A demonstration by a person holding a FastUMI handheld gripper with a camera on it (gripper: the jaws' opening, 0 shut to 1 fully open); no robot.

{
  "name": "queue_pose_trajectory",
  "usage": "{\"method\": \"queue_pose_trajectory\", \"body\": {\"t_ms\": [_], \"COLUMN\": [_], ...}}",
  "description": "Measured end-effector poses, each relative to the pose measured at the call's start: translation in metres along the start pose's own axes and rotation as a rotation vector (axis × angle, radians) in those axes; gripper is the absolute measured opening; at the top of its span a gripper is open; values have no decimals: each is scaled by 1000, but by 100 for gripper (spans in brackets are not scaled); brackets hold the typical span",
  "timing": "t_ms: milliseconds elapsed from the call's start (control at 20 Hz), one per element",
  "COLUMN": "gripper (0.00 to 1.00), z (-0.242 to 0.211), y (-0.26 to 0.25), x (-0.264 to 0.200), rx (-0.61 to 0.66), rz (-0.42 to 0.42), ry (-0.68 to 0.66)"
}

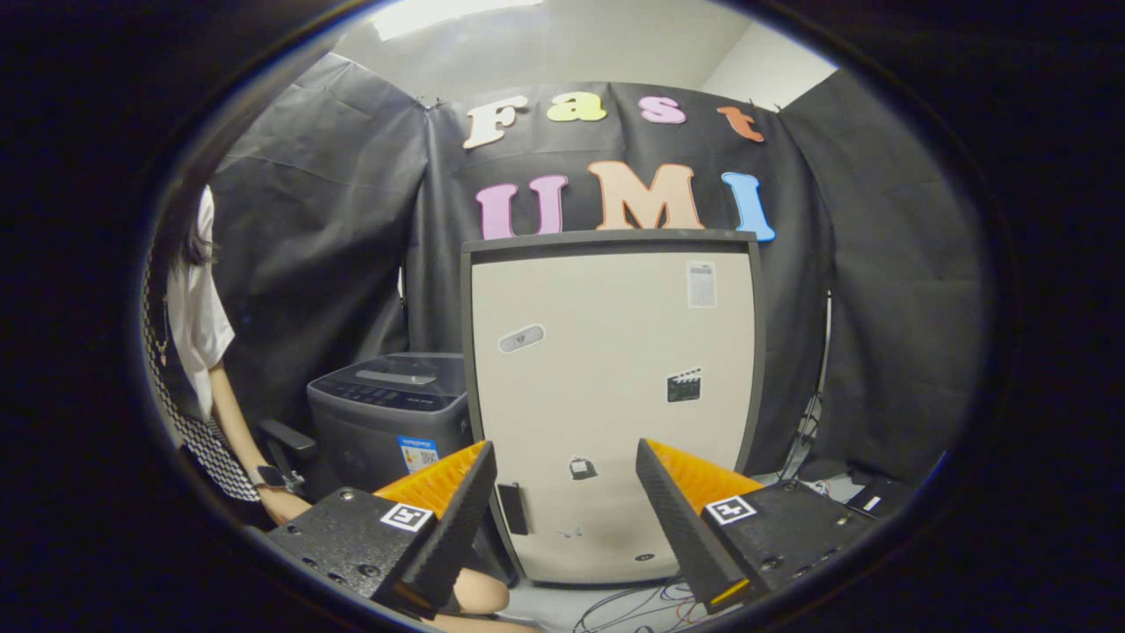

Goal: Put the clothes into the washing machine and then close the washing machine lid.

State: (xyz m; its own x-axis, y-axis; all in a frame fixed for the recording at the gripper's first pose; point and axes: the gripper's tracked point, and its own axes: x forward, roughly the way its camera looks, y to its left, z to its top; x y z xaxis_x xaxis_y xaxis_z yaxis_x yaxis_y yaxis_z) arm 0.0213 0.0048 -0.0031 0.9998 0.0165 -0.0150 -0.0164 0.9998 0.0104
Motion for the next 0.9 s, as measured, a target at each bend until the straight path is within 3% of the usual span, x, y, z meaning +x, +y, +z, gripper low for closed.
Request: {"method": "queue_pose_trajectory", "body": {"t_ms": [900], "gripper": [97], "z": [1], "y": [-4], "x": [-1], "rx": [-3], "rz": [-24], "ry": [-7]}}
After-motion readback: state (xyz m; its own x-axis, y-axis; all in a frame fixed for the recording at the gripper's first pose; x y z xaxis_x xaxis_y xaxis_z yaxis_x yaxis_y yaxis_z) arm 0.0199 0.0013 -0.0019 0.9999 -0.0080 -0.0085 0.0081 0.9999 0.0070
